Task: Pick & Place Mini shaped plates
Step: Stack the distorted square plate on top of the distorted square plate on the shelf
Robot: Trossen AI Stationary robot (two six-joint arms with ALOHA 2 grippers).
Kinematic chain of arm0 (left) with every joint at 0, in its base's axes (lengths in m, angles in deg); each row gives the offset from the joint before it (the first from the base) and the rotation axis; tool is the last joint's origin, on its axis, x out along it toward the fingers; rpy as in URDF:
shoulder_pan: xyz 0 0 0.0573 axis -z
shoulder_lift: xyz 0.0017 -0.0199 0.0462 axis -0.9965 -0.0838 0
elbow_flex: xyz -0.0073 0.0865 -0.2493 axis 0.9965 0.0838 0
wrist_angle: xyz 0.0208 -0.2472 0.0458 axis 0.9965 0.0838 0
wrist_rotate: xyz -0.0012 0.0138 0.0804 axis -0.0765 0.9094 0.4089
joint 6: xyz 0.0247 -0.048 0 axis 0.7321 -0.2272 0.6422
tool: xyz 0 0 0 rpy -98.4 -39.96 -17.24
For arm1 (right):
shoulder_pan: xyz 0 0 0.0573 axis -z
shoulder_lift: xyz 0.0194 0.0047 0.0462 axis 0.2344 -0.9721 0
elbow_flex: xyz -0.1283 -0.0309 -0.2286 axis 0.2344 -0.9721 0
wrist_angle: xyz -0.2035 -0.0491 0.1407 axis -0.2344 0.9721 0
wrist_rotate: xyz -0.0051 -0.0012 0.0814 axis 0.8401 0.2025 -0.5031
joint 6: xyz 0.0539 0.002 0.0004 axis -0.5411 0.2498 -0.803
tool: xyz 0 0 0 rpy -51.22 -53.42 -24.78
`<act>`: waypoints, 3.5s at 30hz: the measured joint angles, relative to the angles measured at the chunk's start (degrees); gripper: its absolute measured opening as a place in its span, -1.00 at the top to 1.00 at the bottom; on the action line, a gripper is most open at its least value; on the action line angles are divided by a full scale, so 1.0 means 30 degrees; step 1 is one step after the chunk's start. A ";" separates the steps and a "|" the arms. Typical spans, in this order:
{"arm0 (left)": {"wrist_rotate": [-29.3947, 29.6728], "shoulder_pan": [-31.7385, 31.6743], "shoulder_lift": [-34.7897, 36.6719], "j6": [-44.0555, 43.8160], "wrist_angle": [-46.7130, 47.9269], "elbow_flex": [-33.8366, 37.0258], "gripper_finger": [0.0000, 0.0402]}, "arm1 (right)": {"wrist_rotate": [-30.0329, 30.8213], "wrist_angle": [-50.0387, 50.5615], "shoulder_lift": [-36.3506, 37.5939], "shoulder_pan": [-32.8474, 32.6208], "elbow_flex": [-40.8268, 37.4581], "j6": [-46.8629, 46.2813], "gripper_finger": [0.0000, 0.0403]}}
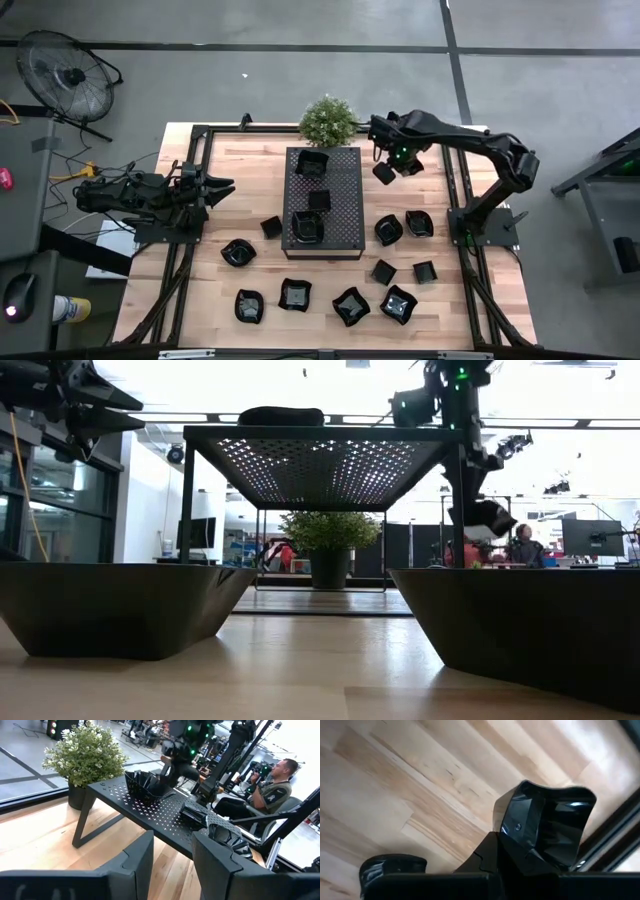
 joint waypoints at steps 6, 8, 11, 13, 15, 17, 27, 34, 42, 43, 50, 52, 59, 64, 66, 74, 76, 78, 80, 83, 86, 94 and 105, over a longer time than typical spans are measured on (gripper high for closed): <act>0.0058 -0.0001 0.0003 0.0000 0.0000 0.0000 0.35 | 0.0543 0.1516 0.0000 -0.0657 0.2711 0.1724 1.00; 0.0058 0.0004 0.0000 0.0000 0.0000 0.0000 0.35 | 0.0543 0.1740 0.0000 -0.1000 0.3549 0.2388 1.00; 0.0058 -0.0002 0.0000 0.0000 0.0000 0.0000 0.35 | 0.0567 0.1747 0.0000 -0.1637 0.4715 0.3458 1.00; 0.0055 -0.0003 0.0000 0.0000 0.0000 0.0000 0.35 | 0.0572 0.1754 0.0000 -0.2102 0.5427 0.4228 1.00; 0.0051 -0.0001 0.0000 0.0000 0.0000 0.0000 0.35 | 0.0558 0.1706 0.0000 -0.2520 0.6050 0.4744 1.00; 0.0051 -0.0003 0.0002 0.0000 0.0000 0.0000 0.35 | 0.0565 0.1629 0.0000 -0.2961 0.6641 0.5198 1.00; 0.0047 0.0000 0.0000 0.0000 0.0000 0.0000 0.35 | 0.0105 -0.0174 -0.0013 -0.4809 0.8523 0.6208 1.00; 0.0332 0.0001 0.0002 0.0007 -0.0003 0.0000 0.35 | -0.0498 -0.0342 -0.1624 -0.5420 1.0234 0.6213 1.00; 0.0488 0.0003 0.0007 0.0007 0.0000 0.0000 0.35 | -0.0528 0.1457 -0.5476 -0.5736 1.4977 0.6467 1.00; 0.0488 0.0004 0.0000 0.0007 0.0000 0.0000 0.35 | -0.0528 0.1716 -0.5948 -0.5734 1.5653 0.6586 1.00; 0.0499 0.0000 0.0004 0.0007 0.0000 0.0000 0.35 | -0.1095 0.1494 -0.8198 -0.5734 1.8864 0.6902 1.00; 0.0503 0.0003 0.0000 0.0007 0.0017 0.0000 0.35 | -0.1615 0.0833 -0.8225 -0.5734 1.8440 0.6872 1.00; 0.0554 0.0004 0.0007 0.0007 0.0051 0.0000 0.35 | -0.1240 -0.0351 -0.8750 -0.5938 1.8389 0.7297 1.00; 0.0546 -0.0001 0.0007 0.0007 0.0098 -0.0004 0.35 | -0.1234 -0.0977 -0.8714 -0.5938 1.8403 0.7716 1.00; 0.0546 0.0004 0.0007 0.0007 0.0095 -0.0001 0.35 | -0.1256 -0.0985 -0.8714 -0.5938 1.8396 0.7787 1.00; 0.0507 -0.0003 0.0007 -0.0173 0.0078 -0.0007 0.35 | -0.1306 -0.1299 -0.9162 -0.5938 1.8395 0.8434 1.00; 0.0260 -0.0003 0.0007 -0.0901 -0.0085 -0.0008 0.35 | -0.1026 -0.1254 -0.9255 -0.5966 1.8375 0.8533 1.00; -0.0274 -0.0003 -0.0121 -0.0919 -0.0017 -0.0168 0.35 | -0.0590 -0.1519 -0.9289 -0.6074 1.8388 0.8567 1.00; -0.0783 0.0004 -0.0951 -0.0938 -0.0252 -0.0631 0.35 | -0.0509 -0.1487 -0.9289 -0.6091 1.8389 0.8576 1.00; -0.1284 0.0004 -0.2914 -0.0500 -0.0429 -0.1977 0.35 | -0.0905 -0.1442 -0.9289 -0.6103 1.8389 0.8851 1.00; -0.0669 -0.0003 -0.5451 -0.0440 -0.0497 -0.3938 0.35 | -0.0510 -0.1437 -0.9289 -0.6259 1.8389 0.9619 1.00; 0.1707 -0.0011 -1.1010 -0.2565 0.0212 -0.9878 0.35 | 0.4688 -0.1401 -0.9289 -0.7511 1.8389 1.2667 1.00; 0.4197 -0.0010 -1.6008 -0.2821 0.0188 -1.2990 0.05 | 1.0503 -0.2123 -0.9289 -0.9571 1.8389 1.5969 1.00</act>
